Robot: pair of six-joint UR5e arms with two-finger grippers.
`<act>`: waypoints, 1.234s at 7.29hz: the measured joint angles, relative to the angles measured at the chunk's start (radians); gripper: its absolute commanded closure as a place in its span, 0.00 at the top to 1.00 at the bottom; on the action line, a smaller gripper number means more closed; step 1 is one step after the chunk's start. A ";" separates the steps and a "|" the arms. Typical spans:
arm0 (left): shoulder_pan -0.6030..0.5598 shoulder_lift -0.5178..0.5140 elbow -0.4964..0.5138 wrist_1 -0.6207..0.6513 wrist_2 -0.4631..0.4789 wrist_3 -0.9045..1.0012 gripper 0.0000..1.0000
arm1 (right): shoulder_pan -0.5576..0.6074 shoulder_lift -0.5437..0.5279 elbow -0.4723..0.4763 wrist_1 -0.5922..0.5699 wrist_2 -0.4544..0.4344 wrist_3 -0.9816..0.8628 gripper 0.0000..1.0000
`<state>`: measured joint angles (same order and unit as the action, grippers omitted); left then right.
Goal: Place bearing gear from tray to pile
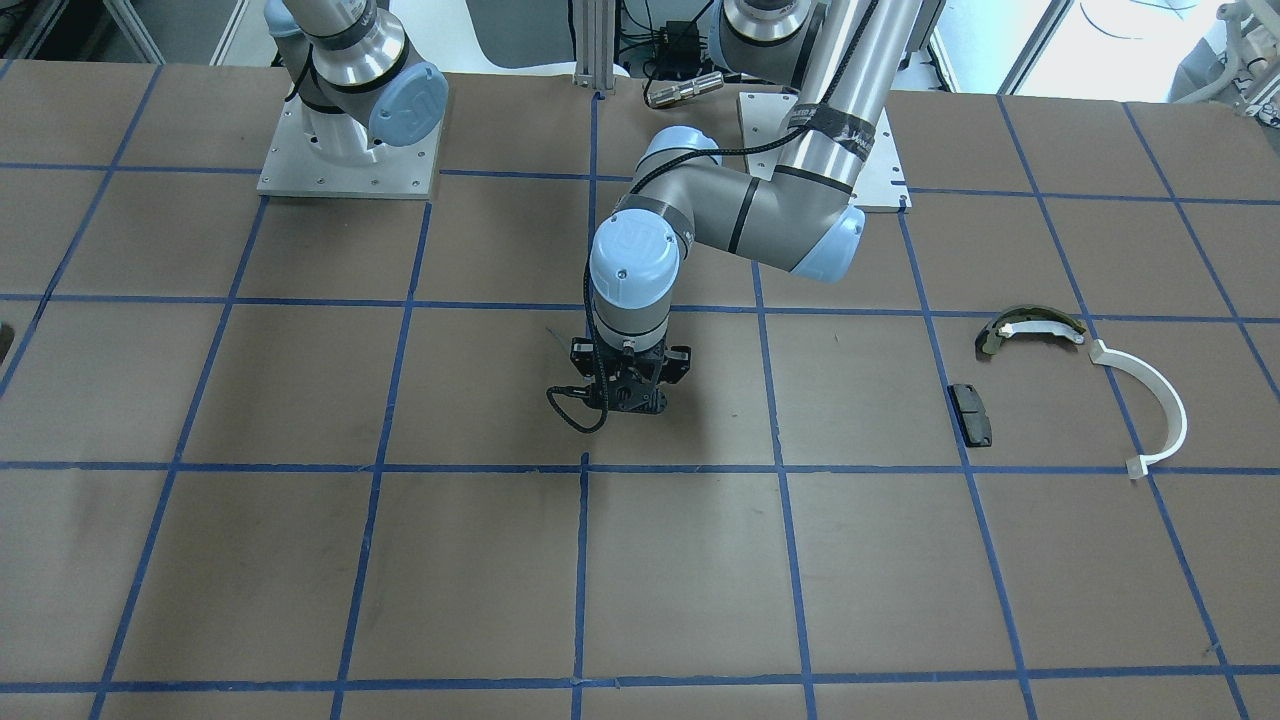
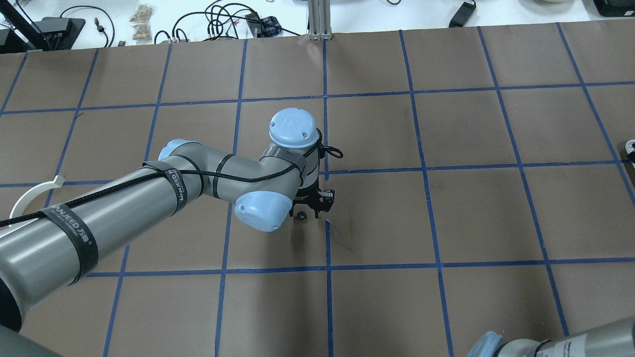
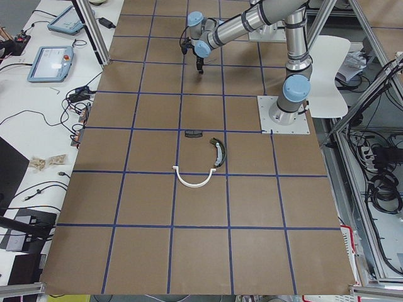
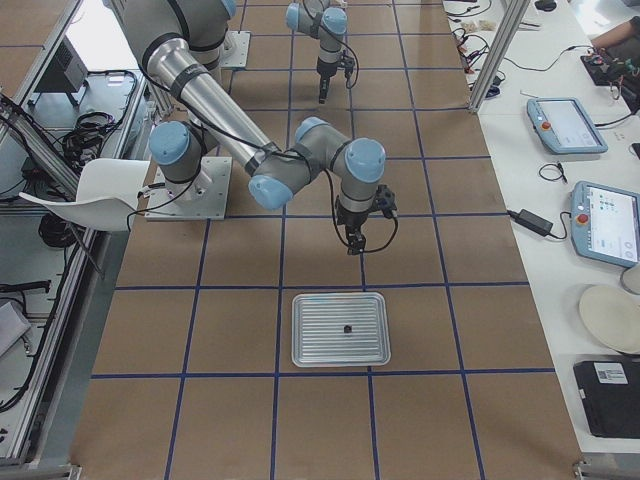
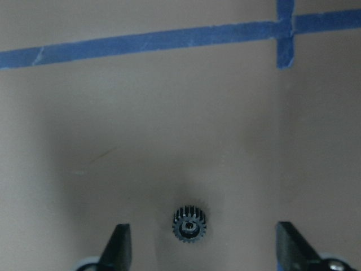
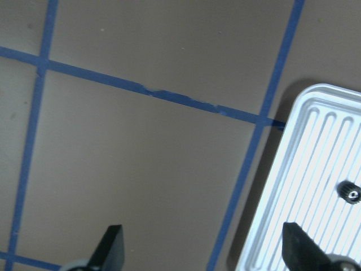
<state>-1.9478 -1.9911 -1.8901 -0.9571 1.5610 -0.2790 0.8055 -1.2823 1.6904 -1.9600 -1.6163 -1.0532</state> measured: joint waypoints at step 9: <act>0.314 0.050 0.319 -0.406 0.086 0.335 0.00 | -0.120 0.354 -0.233 -0.152 -0.029 -0.151 0.88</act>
<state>-1.6336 -1.9412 -1.5709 -1.3635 1.6467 0.0558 0.6851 -0.9278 1.4575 -2.1120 -1.6451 -1.2043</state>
